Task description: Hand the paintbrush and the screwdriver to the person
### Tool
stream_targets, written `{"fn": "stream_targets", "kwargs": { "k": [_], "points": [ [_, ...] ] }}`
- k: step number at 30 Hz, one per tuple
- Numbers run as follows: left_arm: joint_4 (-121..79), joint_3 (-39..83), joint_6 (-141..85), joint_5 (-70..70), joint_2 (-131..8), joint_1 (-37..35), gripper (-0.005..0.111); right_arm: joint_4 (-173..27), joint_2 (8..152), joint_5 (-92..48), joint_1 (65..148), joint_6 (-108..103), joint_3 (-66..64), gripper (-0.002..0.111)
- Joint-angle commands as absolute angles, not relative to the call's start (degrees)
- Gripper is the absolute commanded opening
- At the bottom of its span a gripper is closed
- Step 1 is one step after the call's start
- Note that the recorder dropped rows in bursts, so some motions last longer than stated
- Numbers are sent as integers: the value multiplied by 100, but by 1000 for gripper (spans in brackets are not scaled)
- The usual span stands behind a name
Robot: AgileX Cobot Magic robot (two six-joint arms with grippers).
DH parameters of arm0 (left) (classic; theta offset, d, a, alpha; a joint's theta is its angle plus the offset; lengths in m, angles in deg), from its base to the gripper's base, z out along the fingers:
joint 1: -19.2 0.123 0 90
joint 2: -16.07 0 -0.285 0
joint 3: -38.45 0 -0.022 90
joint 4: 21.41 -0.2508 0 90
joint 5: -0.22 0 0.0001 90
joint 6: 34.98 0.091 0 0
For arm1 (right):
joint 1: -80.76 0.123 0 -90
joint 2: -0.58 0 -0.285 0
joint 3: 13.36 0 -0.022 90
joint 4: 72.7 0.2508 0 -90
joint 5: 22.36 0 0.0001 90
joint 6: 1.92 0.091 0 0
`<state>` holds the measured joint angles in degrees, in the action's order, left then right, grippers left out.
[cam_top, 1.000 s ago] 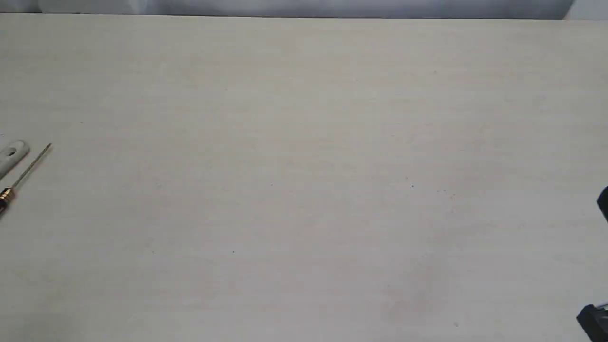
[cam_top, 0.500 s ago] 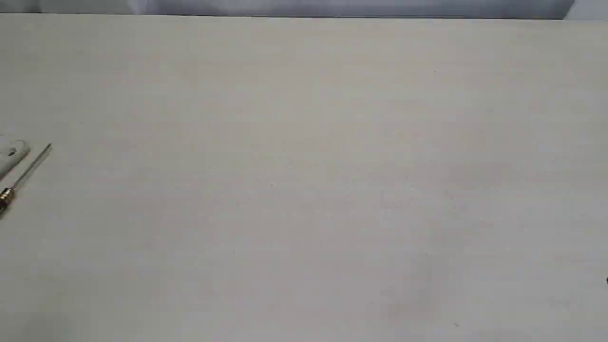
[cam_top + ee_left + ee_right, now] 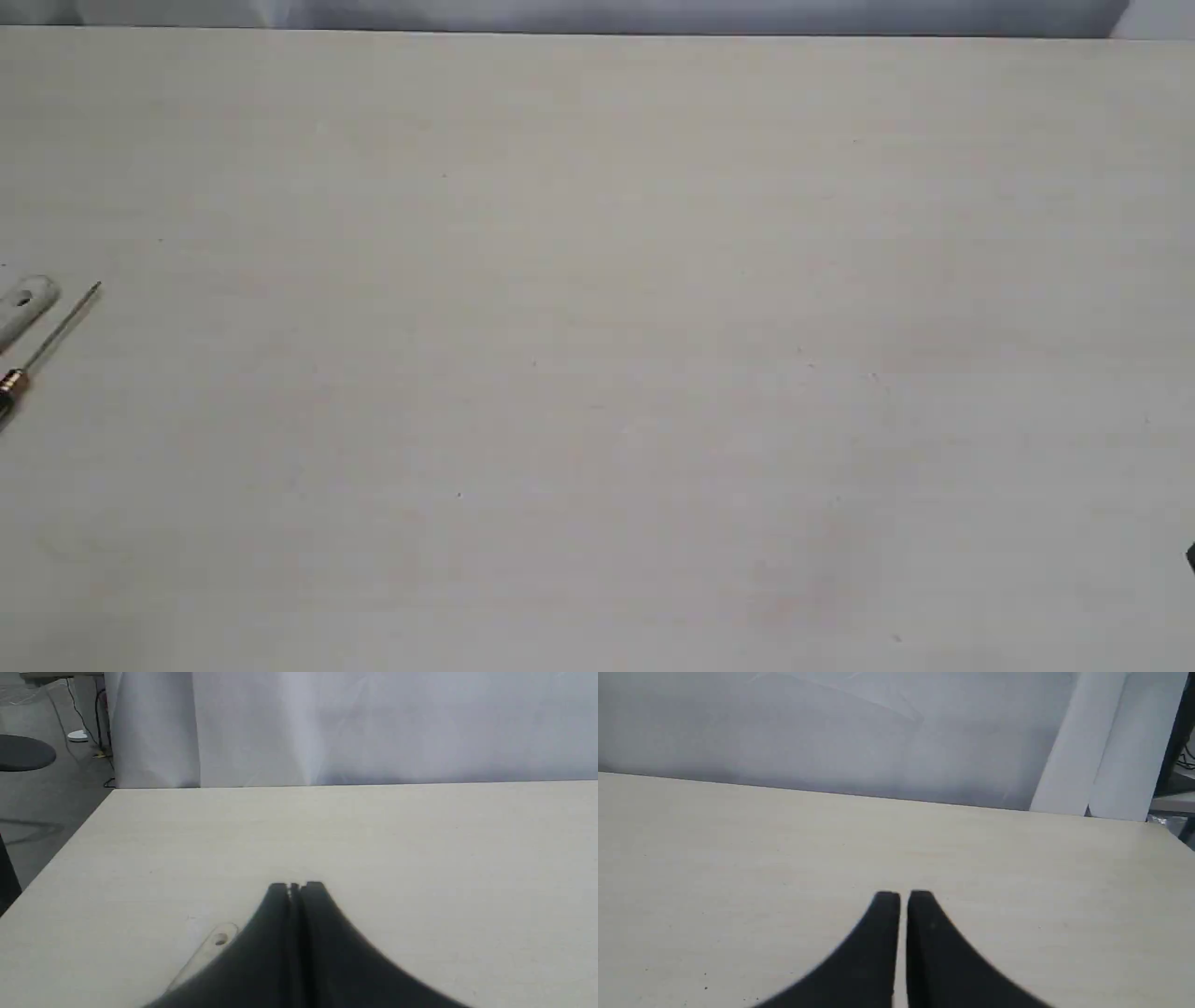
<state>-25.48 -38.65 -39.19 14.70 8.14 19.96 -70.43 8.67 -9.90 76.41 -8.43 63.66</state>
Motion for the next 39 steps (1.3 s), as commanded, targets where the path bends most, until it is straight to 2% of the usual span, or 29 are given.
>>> {"fn": "stream_targets", "kwargs": {
  "k": [1, 39],
  "points": [
    [-2545, -3877, -3931, 1444, 828, 1984, 0, -7017, 837, -990, 7653, -825, 6386, 4],
    [-2523, -3877, -3931, 1459, 828, 1984, 0, -7480, 837, -980, 7656, -272, 6386, 4]
  ]
}}
